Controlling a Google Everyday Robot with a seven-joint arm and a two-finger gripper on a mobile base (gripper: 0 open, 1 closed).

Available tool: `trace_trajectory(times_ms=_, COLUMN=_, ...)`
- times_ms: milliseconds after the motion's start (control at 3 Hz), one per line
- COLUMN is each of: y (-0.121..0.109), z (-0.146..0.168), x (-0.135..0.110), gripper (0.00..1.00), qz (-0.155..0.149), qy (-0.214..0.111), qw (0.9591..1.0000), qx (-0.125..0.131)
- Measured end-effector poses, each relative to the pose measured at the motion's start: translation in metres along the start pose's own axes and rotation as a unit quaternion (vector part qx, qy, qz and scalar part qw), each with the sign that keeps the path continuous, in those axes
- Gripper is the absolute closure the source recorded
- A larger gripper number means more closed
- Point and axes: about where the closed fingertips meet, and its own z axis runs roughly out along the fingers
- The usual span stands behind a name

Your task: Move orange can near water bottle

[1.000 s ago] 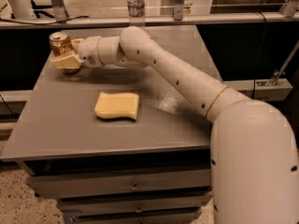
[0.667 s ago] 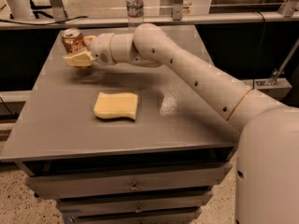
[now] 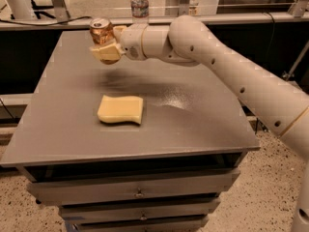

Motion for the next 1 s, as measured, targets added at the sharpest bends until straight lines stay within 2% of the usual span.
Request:
trace_trajectory(times_ms=333, y=-0.002, z=-0.003, x=0.001, gripper=1.00, qz=-0.001, qy=0.002, qw=1.0000, qx=0.003)
trace_trajectory(times_ms=667, y=-0.020, z=-0.027, x=0.010, gripper=1.00, qz=-0.004, qy=0.018, qw=0.9994, qx=0.031)
trace_trajectory(times_ms=1000, y=-0.062, z=-0.077, x=0.032, gripper=1.00, qz=0.003, qy=0.041, qw=0.9959, qx=0.081)
